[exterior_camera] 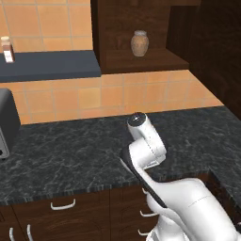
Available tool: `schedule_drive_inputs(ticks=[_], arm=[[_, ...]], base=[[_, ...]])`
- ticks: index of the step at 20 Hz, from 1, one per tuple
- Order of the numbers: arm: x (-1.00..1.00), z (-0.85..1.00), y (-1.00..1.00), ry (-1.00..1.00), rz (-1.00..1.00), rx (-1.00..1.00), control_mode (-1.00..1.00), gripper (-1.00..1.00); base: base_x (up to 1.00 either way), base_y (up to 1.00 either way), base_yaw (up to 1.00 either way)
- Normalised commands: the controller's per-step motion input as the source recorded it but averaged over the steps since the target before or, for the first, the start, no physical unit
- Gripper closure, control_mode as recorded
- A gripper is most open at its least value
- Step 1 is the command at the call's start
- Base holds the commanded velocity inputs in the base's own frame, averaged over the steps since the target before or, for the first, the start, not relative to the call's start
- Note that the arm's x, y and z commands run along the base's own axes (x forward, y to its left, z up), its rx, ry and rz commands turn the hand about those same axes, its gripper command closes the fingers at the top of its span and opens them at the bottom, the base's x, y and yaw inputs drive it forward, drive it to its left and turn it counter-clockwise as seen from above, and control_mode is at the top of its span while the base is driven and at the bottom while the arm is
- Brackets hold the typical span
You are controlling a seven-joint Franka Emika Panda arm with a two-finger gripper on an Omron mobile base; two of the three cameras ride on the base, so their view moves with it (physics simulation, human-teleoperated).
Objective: Pick the bar and place it on the digital scale for weighing, and close the cabinet.
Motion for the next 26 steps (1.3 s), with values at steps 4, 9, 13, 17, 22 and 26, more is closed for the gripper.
schedule_drive_inputs(ticks=[4,9,13,17,22,26], arm=[[-1.00,0.71,-0.28,-0.37,0.26,0.01,-1.00,-1.00],[-1.00,0.61,-0.53,-0.33,0.14,0.21,-1.00,-1.00],[-1.00,0.47,-0.67,-0.41,0.13,0.30,-1.00,-1.00],[-1.00,-0.15,-0.45,-0.61,0.08,0.41,-1.00,-1.00],[-1.00,-0.62,-0.20,-0.83,0.00,0.50,-1.00,-1.00],[-1.00,-0.42,-0.23,-0.85,0.00,0.55,-1.00,-1.00]], base=[[0.00,0.00,0.00],[0.00,0.00,0.00],[0.00,0.00,0.00],[0.00,0.00,0.00],[0.00,0.00,0.00],[0.00,0.00,0.00]])
